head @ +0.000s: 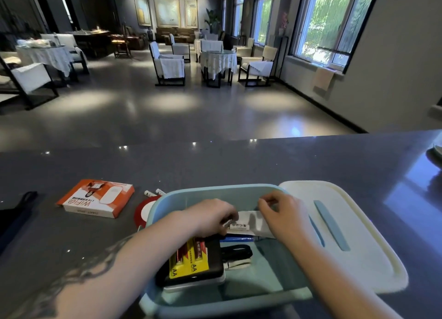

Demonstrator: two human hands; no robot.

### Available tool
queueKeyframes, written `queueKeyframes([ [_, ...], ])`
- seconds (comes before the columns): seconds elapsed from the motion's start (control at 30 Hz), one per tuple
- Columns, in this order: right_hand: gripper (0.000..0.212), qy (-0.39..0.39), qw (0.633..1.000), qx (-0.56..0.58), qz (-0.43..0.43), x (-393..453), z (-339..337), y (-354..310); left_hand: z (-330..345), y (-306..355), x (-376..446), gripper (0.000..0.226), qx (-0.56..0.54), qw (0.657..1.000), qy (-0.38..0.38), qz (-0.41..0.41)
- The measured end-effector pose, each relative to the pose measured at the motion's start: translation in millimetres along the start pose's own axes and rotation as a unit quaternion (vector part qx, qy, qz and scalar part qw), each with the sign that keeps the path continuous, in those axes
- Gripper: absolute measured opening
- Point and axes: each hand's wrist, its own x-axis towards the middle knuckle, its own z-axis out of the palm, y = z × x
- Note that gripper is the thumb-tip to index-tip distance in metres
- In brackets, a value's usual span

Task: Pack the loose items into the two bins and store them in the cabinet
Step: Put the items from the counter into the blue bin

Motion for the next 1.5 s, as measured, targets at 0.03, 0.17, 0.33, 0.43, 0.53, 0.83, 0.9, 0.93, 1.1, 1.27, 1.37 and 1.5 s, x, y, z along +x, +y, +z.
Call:
queueKeyframes([
  [0.03, 0.012, 0.002, 1.0, 0.001, -0.004, 0.5, 0.4, 0.4, 1.7, -1.7, 1.8, 0.044, 0.003, 1.0, -0.007, 0.002],
  [0.17, 0.012, -0.025, 0.999, -0.01, -0.019, 1.7, 7.6, -0.1, 8.9, -5.6, 3.7, 0.041, -0.022, 1.0, -0.012, 0.013],
  [0.33, 0.013, -0.042, 0.998, -0.035, -0.017, 5.7, 9.9, 1.9, -0.2, -2.7, -14.6, 0.038, -0.062, 0.997, 0.052, 0.016],
  [0.43, 0.013, -0.046, 0.998, -0.043, -0.025, 2.6, 7.1, 1.3, -7.9, -5.1, -54.0, 0.033, -0.104, 0.979, 0.173, 0.015],
  [0.53, 0.011, -0.06, 0.996, -0.01, -0.059, -4.8, 11.8, -16.6, -10.4, -23.2, -99.9, 0.024, -0.191, 0.919, 0.34, -0.055],
  [0.83, 0.013, -0.134, 0.977, 0.005, -0.167, 15.8, 62.3, -99.4, 18.3, -103.3, -134.8, 0.034, -0.34, 0.832, 0.358, -0.252],
  [0.9, 0.015, -0.133, 0.976, -0.013, -0.172, 27.9, 73.8, -107.5, 25.8, -110.7, -128.1, 0.037, -0.328, 0.837, 0.347, -0.268],
  [0.93, 0.016, -0.132, 0.975, -0.02, -0.175, 34.0, 79.5, -111.2, 29.1, -114.4, -123.5, 0.039, -0.32, 0.84, 0.342, -0.273],
  [1.1, 0.02, -0.149, 0.968, -0.027, -0.198, 58.8, 101.8, -131.8, 38.5, -128.5, -98.4, 0.072, -0.241, 0.884, 0.272, -0.294],
  [1.27, 0.019, -0.306, 0.92, -0.08, -0.23, 100.6, 120.5, -141.8, 37.7, -143.9, -71.6, 0.105, -0.214, 0.917, 0.165, -0.292],
  [1.37, 0.03, -0.387, 0.873, -0.147, -0.259, 126.7, 135.5, -149.3, 40.3, -149.7, -63.0, 0.109, -0.202, 0.923, 0.151, -0.29],
  [1.5, 0.051, -0.417, 0.823, -0.232, -0.309, 146.2, 164.0, -152.7, 50.4, -151.8, -68.6, 0.11, -0.176, 0.911, 0.22, -0.3],
])
